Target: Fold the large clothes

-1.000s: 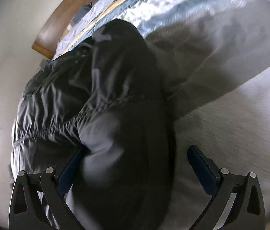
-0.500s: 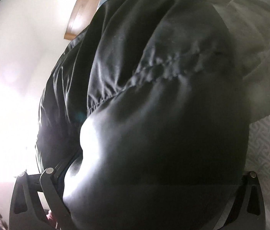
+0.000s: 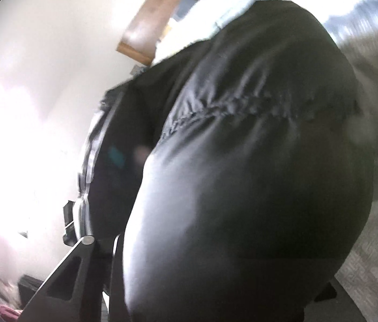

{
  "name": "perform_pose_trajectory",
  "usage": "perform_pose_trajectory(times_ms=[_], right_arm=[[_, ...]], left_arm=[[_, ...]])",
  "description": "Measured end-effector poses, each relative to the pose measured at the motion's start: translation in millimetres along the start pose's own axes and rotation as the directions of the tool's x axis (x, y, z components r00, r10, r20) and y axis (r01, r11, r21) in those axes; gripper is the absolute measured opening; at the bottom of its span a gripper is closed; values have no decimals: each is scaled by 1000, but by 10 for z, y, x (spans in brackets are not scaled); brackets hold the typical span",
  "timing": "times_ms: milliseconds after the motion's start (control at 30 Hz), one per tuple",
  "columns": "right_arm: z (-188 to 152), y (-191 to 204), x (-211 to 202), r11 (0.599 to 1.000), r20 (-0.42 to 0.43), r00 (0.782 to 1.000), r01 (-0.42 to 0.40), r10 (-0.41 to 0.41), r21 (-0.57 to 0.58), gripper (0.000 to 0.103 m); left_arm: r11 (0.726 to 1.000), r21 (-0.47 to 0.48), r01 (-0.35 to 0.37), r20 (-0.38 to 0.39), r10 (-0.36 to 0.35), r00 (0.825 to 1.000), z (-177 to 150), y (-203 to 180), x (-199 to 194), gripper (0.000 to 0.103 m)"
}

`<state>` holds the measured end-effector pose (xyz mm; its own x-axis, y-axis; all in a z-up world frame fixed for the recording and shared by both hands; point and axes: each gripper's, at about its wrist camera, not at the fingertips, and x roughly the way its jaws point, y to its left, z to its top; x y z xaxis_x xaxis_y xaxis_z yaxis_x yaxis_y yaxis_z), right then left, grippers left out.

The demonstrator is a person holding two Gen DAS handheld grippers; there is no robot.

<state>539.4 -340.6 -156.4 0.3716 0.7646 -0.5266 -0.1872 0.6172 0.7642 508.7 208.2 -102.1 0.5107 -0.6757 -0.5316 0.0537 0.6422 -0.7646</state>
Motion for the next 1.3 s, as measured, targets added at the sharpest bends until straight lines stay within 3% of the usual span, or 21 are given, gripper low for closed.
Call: perform_pose_trajectory(times_ms=[167, 433, 733, 900, 1000, 1133, 1233, 1300], right_arm=[[22, 541, -149, 996, 55, 998, -5, 10, -93, 27], [60, 1244, -469, 978, 82, 996, -24, 42, -207, 26], [-62, 1609, -869, 965, 132, 986, -62, 98, -255, 26], [-57, 1345, -753, 972, 145, 984, -67, 102, -224, 26], [-148, 1047, -688, 981, 139, 987, -51, 77, -185, 26], [-188, 536, -392, 990, 81, 996, 32, -21, -135, 27], [-226, 117, -261, 995, 61, 996, 74, -69, -74, 28], [-224, -60, -224, 994, 51, 994, 99, -96, -45, 34]], left_arm=[[998, 68, 3, 53, -6, 999, 36, -410, -298, 25], [991, 134, -8, 114, -7, 994, -201, -905, -860, 25], [981, 196, 3, 168, -37, 985, -476, -1281, -1482, 25], [982, 187, -17, 174, -16, 985, -469, -1293, -1353, 25], [985, 164, -48, 154, 22, 988, -529, -1135, -996, 25], [989, 112, -91, 111, 78, 991, -650, -760, -687, 25], [995, 37, -96, 120, 91, 989, -667, -439, -661, 26], [985, 15, -170, 122, 167, 978, -660, -302, -652, 35]])
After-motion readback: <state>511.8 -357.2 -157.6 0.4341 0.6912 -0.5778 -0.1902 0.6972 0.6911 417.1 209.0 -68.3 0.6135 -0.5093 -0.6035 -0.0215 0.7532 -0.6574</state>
